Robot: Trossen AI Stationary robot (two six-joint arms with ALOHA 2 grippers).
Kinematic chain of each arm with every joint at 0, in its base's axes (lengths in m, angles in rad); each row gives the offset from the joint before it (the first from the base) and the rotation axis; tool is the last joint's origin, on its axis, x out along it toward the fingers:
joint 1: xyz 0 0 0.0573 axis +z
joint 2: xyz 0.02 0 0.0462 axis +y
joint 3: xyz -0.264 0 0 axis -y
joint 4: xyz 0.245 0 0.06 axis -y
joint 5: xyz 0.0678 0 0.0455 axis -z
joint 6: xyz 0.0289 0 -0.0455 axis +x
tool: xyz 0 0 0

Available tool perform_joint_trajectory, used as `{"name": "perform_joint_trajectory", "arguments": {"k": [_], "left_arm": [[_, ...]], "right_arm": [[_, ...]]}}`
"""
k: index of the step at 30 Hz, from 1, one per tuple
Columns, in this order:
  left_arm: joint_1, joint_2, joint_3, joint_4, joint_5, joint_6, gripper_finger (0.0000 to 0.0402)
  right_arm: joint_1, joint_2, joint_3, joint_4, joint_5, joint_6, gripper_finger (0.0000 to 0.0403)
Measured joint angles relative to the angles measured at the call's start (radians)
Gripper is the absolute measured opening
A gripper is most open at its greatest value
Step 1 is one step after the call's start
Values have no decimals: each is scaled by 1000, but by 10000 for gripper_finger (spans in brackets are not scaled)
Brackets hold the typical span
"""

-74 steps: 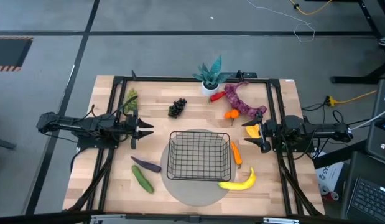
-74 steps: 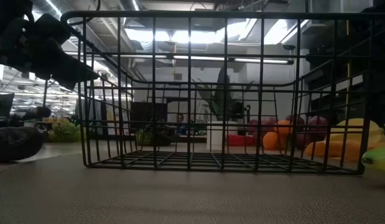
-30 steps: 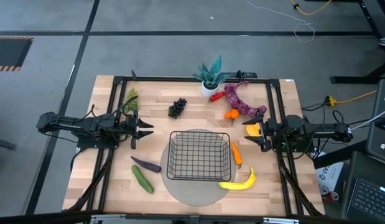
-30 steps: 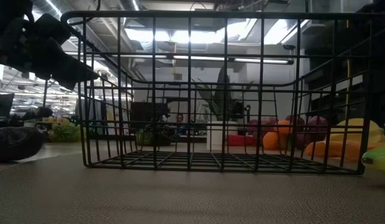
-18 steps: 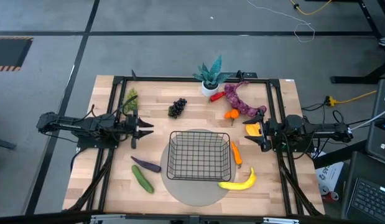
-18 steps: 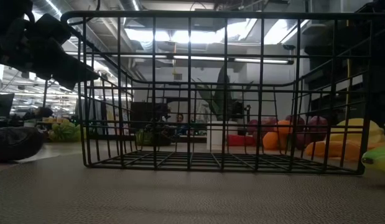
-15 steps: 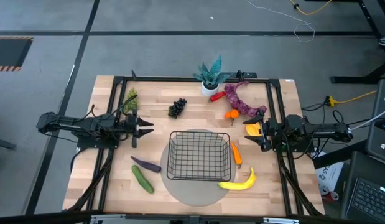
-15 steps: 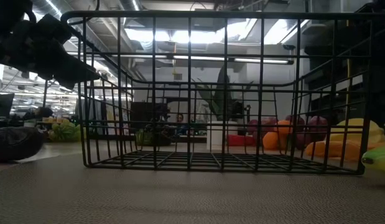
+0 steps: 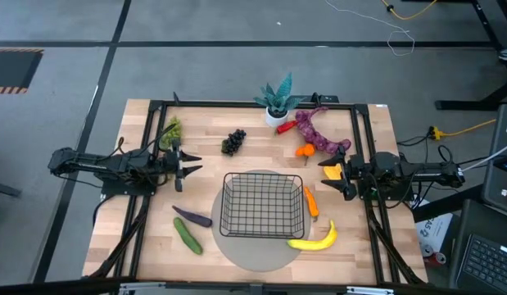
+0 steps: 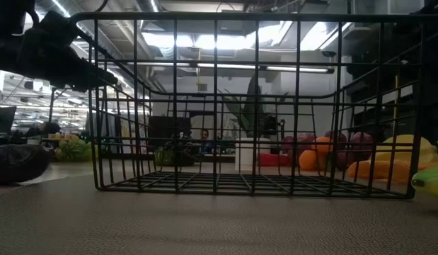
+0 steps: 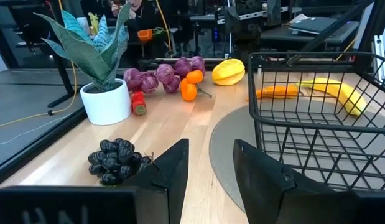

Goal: Build produce basket
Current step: Put the green grapes into the black wire basket

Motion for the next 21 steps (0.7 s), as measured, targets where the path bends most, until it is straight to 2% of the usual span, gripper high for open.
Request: {"name": "perform_joint_trajectory", "arguments": {"k": [7, 17, 21], "left_arm": [[0, 0, 0, 19, -22, 6, 121], [0, 0, 0, 11, -27, -1, 121], [0, 0, 0, 11, 19, -1, 121]], "right_arm": [[0, 0, 0, -4, 7, 11, 310], [0, 0, 0, -4, 7, 131, 310], [0, 0, 0, -4, 8, 125, 310]]}}
